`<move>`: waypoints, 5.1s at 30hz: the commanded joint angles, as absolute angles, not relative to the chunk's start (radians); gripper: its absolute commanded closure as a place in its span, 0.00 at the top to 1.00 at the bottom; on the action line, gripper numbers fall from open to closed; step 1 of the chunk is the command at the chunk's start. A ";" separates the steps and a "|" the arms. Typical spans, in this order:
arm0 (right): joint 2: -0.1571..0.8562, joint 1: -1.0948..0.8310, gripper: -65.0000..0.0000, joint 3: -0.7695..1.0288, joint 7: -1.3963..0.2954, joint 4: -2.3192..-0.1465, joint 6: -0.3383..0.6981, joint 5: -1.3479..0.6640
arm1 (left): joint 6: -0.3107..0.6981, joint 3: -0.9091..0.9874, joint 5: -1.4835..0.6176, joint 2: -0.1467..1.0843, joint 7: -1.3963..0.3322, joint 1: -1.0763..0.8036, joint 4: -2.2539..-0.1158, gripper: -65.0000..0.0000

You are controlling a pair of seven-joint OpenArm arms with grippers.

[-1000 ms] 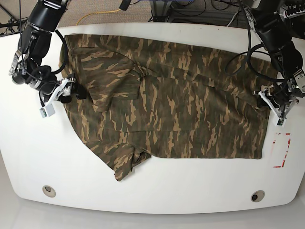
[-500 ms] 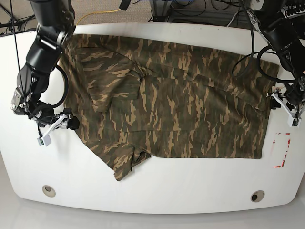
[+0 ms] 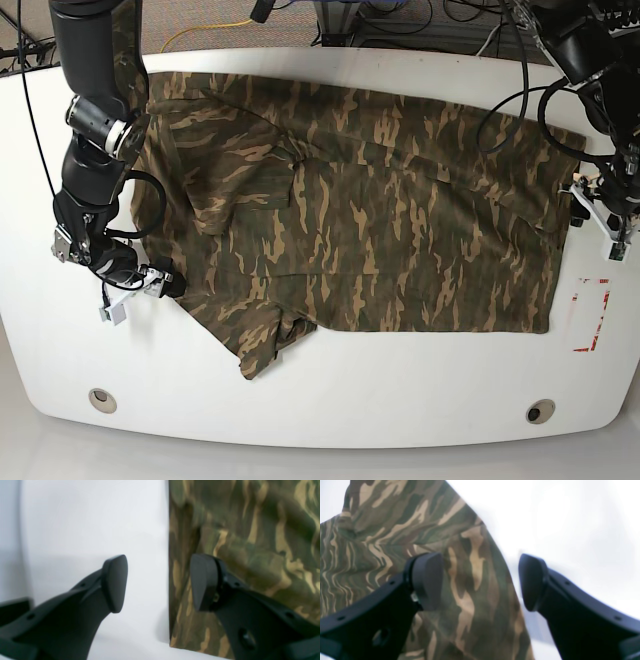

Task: Fold the T-shirt properly
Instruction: 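Slide the right gripper down the shirt side and pinch the fabric, then pull the shirt edge taut with both grippers toward the collar, then move both grippers to the shirt hem corners and pinch them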

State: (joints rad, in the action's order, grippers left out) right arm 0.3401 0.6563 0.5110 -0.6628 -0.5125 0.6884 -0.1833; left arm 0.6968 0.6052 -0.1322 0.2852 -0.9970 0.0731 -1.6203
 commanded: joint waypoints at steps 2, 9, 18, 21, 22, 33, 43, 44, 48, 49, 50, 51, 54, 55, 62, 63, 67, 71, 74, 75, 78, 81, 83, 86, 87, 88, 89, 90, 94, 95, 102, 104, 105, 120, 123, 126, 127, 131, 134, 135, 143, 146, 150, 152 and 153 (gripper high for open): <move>0.360 0.677 0.69 0.513 -0.789 -0.671 0.698 -0.255 | 0.698 0.567 -0.143 0.282 -0.984 0.024 -1.710 0.57; 0.305 0.463 0.69 0.519 -1.144 -1.218 0.698 -0.486 | 0.698 0.558 -0.137 0.223 -0.961 -0.050 -1.733 0.57; 0.269 0.113 0.69 0.522 -1.245 -1.682 0.698 -0.544 | 0.698 0.587 -0.136 0.200 -0.914 -0.105 -1.730 0.45; 0.268 0.013 0.69 0.564 -1.251 -1.764 0.698 -0.545 | 0.698 0.601 -0.136 0.206 -0.914 -0.124 -1.730 0.45; 0.265 -0.025 0.69 0.584 -1.251 -1.796 0.698 -0.545 | 0.698 0.601 -0.136 0.206 -0.914 -0.127 -1.730 0.45; 0.220 -0.286 0.69 0.618 -1.244 -1.919 0.698 -0.545 | 0.698 0.602 -0.136 0.231 -0.917 -0.162 -1.710 0.62; 0.196 -0.394 0.69 0.691 -1.245 -1.939 0.698 -0.539 | 0.698 0.697 -0.140 0.234 -0.914 -0.166 -1.575 0.62; 0.193 -0.398 0.69 0.691 -1.245 -1.939 0.698 -0.538 | 0.698 0.697 -0.142 0.234 -0.914 -0.166 -1.570 0.62; 0.182 -0.392 0.68 0.690 -1.245 -1.903 0.698 -0.539 | 0.698 0.699 -0.142 0.229 -0.912 -0.154 -1.564 0.62; 0.180 -0.390 0.68 0.690 -1.245 -1.888 0.698 -0.539 | 0.698 0.699 -0.142 0.228 -0.911 -0.143 -1.567 0.62; 0.179 -0.389 0.68 0.690 -1.244 -1.874 0.698 -0.539 | 0.698 0.699 -0.140 0.228 -0.908 -0.139 -1.569 0.62; 0.176 -0.384 0.68 0.690 -1.244 -1.857 0.698 -0.538 | 0.698 0.702 -0.140 0.228 -0.906 -0.140 -1.564 0.62; 0.176 -0.383 0.68 0.690 -1.244 -1.822 0.698 -0.538 | 0.698 0.705 -0.137 0.228 -0.906 -0.133 -1.540 0.62; 0.176 -0.383 0.68 0.688 -1.244 -1.814 0.698 -0.538 | 0.698 0.704 -0.137 0.228 -0.906 -0.133 -1.534 0.62; 0.173 -0.384 0.60 0.688 -1.244 -1.813 0.698 -0.539 | 0.698 0.702 -0.137 0.228 -0.906 -0.140 -1.527 0.49; 0.173 -0.384 0.53 0.688 -1.244 -1.813 0.698 -0.539 | 0.698 0.700 -0.136 0.228 -0.906 -0.140 -1.527 0.41; 0.173 -0.384 0.20 0.688 -1.244 -1.813 0.698 -0.541 | 0.698 0.699 -0.136 0.228 -0.906 -0.171 -1.537 0.14; 0.177 -0.392 0.05 0.691 -1.247 -1.816 0.698 -0.544 | 0.698 0.697 -0.142 0.226 -0.906 -0.225 -1.584 0.13; 0.205 -0.395 0.06 0.697 -1.248 -1.816 0.698 -0.542 | 0.698 0.697 -0.143 0.202 -0.908 -0.272 -1.636 0.13; 0.219 -0.403 0.06 0.699 -1.250 -1.816 0.698 -0.545 | 0.698 0.700 -0.142 0.193 -0.908 -0.292 -1.656 0.13; 0.240 -0.432 0.06 0.699 -1.250 -1.816 0.698 -0.547 | 0.698 0.705 -0.137 0.170 -0.911 -0.361 -1.727 0.13; 0.255 -0.438 0.06 0.700 -1.247 -1.816 0.698 -0.547 | 0.698 0.699 -0.136 0.145 -0.911 -0.410 -1.778 0.13; 0.260 -0.443 0.06 0.716 -1.247 -1.816 0.698 -0.547 | 0.698 0.697 -0.139 0.140 -0.911 -0.437 -1.796 0.13; 0.262 -0.452 0.06 0.746 -1.245 -1.816 0.698 -0.547 | 0.698 0.697 -0.142 0.127 -0.911 -0.461 -1.808 0.23; 0.263 -0.452 0.06 0.753 -1.245 -1.816 0.698 -0.547 | 0.698 0.697 -0.142 0.127 -0.911 -0.461 -1.808 0.29; 0.263 -0.447 0.06 0.756 -1.245 -1.816 0.698 -0.547 | 0.698 0.699 -0.142 0.127 -0.911 -0.461 -1.808 0.36; 0.263 -0.444 0.07 0.756 -1.245 -1.816 0.698 -0.547 | 0.698 0.702 -0.142 0.127 -0.911 -0.458 -1.808 0.44; 0.263 -0.437 0.07 0.756 -1.245 -1.816 0.698 -0.547 | 0.698 0.704 -0.142 0.127 -0.911 -0.458 -1.808 0.49; 0.263 -0.429 0.30 0.760 -1.245 -1.828 0.698 -0.547 | 0.698 0.704 -0.145 0.131 -0.912 -0.458 -1.810 0.59; 0.263 -0.429 0.36 0.765 -1.245 -1.839 0.698 -0.547 | 0.698 0.704 -0.145 0.134 -0.912 -0.456 -1.816 0.59; 0.254 -0.406 0.61 0.839 -1.251 -1.966 0.698 -0.582 | 0.698 0.700 -0.291 0.188 -1.021 -0.450 -1.923 0.59; 0.263 -0.387 0.62 0.832 -1.251 -1.966 0.698 -0.622 | 0.698 0.705 -0.383 0.220 -1.061 -0.441 -1.931 0.59; 0.263 -0.364 0.62 0.831 -1.253 -1.966 0.698 -0.630 | 0.698 0.707 -0.412 0.231 -1.061 -0.433 -1.931 0.58; 0.257 0.113 0.62 0.670 -1.328 -1.707 0.698 -0.427 | 0.698 0.702 -0.262 0.248 -1.061 -0.133 -1.923 0.58; 0.257 0.203 0.62 0.631 -1.310 -1.626 0.698 -0.375 | 0.698 0.662 -0.163 0.245 -1.059 -0.056 -1.874 0.58; 0.257 0.291 0.62 0.585 -1.233 -1.509 0.698 -0.334 | 0.698 0.656 -0.079 0.245 -1.055 0.093 -1.727 0.58; 0.257 0.326 0.62 0.561 -1.207 -1.454 0.698 -0.318 | 0.698 0.661 -0.062 0.245 -1.055 0.145 -1.661 0.58; 0.263 0.418 0.62 0.526 -1.086 -1.247 0.698 -0.271 | 0.698 0.659 -0.013 0.249 -0.935 0.263 -1.463 0.58; 0.265 0.489 0.62 0.522 -0.975 -1.095 0.698 -0.226 | 0.698 0.644 0.036 0.265 -0.843 0.312 -1.342 0.58; 0.265 0.521 0.62 0.522 -0.932 -1.023 0.698 -0.203 | 0.698 0.627 0.044 0.274 -0.816 0.334 -1.294 0.58; 0.311 0.648 0.62 0.522 -0.668 -0.645 0.698 -0.154 | 0.698 0.604 0.048 0.300 -0.743 0.404 -1.119 0.58; 0.314 0.665 0.62 0.476 -0.610 -0.575 0.698 -0.154 | 0.698 0.602 0.050 0.300 -0.680 0.406 -1.096 0.58; 0.297 0.657 0.62 0.410 -0.578 -0.564 0.698 -0.157 | 0.698 0.601 0.051 0.297 -0.599 0.406 -1.055 0.58; 0.285 0.642 0.62 0.406 -0.572 -0.564 0.698 -0.156 | 0.698 0.601 0.051 0.297 -0.581 0.406 -1.040 0.58; 0.277 0.633 0.62 0.406 -0.572 -0.568 0.698 -0.156 | 0.698 0.601 0.051 0.297 -0.579 0.406 -1.032 0.58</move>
